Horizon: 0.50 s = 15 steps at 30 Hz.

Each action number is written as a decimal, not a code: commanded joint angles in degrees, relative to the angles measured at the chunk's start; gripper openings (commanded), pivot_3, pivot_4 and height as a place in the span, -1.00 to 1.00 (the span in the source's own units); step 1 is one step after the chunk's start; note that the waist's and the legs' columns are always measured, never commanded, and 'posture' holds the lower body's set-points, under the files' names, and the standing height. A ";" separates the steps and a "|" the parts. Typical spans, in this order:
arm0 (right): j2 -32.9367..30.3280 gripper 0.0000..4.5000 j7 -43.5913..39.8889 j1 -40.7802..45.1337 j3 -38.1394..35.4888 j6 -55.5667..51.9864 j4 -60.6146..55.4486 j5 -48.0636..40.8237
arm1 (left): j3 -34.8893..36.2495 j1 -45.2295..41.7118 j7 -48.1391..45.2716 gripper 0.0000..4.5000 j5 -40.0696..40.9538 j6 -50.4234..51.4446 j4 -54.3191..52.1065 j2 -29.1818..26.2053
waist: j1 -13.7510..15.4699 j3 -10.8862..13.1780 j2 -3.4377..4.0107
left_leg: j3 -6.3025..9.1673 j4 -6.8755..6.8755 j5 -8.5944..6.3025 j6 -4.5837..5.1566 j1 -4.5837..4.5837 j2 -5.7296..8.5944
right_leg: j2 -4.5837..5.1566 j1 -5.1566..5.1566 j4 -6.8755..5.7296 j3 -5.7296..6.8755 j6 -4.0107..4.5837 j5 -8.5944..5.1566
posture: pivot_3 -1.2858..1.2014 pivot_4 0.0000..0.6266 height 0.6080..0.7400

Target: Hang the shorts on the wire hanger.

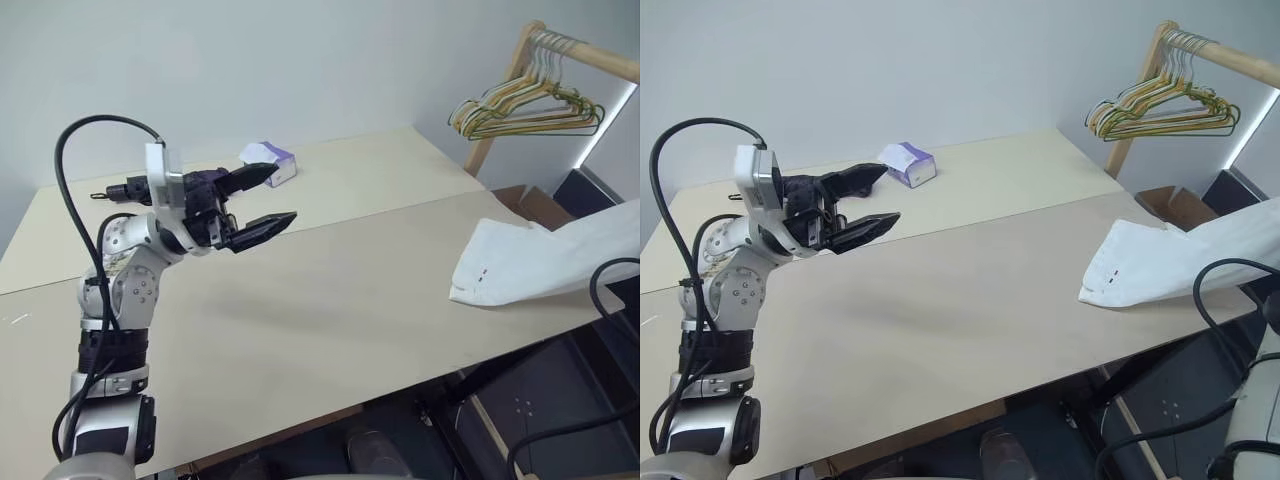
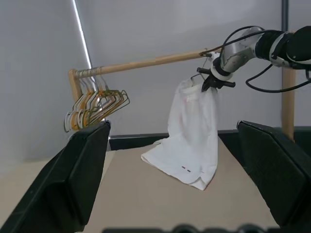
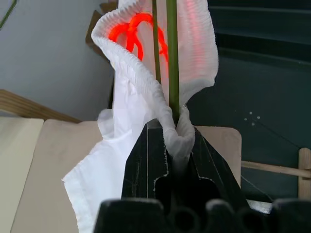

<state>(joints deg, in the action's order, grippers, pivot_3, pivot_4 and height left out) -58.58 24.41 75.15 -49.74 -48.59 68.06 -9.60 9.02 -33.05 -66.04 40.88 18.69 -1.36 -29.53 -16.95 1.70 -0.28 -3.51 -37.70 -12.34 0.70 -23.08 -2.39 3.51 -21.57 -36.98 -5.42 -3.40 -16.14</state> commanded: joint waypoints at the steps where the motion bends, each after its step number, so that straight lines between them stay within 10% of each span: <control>1: -0.88 -0.98 0.46 -0.96 1.53 1.68 0.24 -2.20 | 1.53 -1.39 -0.92 1.00 1.52 -0.91 -0.35 -0.02 | -0.14 0.04 -0.07 | 0.01 0.02 -0.01 0.01 0.15 0.00 | 0.00 0.19 0.08 0.03 -0.01 -0.01 | -0.17 -1.00 1.00; 10: 0.00 -0.98 -4.24 -3.60 11.84 1.75 -0.62 -0.15 | 2.13 -0.48 -2.13 1.00 2.44 -1.36 -0.33 1.19 | -0.65 0.12 -0.24 | 0.04 0.09 -0.02 0.02 0.35 0.00 | 0.00 0.47 0.27 0.03 -0.05 0.01 | -0.16 -1.00 1.00; 15: 1.09 -0.21 -3.22 -3.33 18.53 2.37 -2.47 2.29 | 2.18 -0.01 -2.21 1.00 2.30 -1.45 -0.49 1.27 | -1.28 0.12 -0.22 | 0.03 0.08 -0.02 0.02 0.37 0.00 | 0.01 0.48 0.26 -0.03 -0.09 0.03 | -0.16 -1.00 1.00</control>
<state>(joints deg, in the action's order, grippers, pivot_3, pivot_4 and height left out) -57.41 20.82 71.14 -33.70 -46.91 68.27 -8.78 10.16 -32.93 -68.20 42.67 18.52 -1.31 -28.13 -18.23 1.82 -0.50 -3.49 -37.62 -12.36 0.72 -22.69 -2.39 3.52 -21.10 -36.73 -5.46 -3.49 -16.11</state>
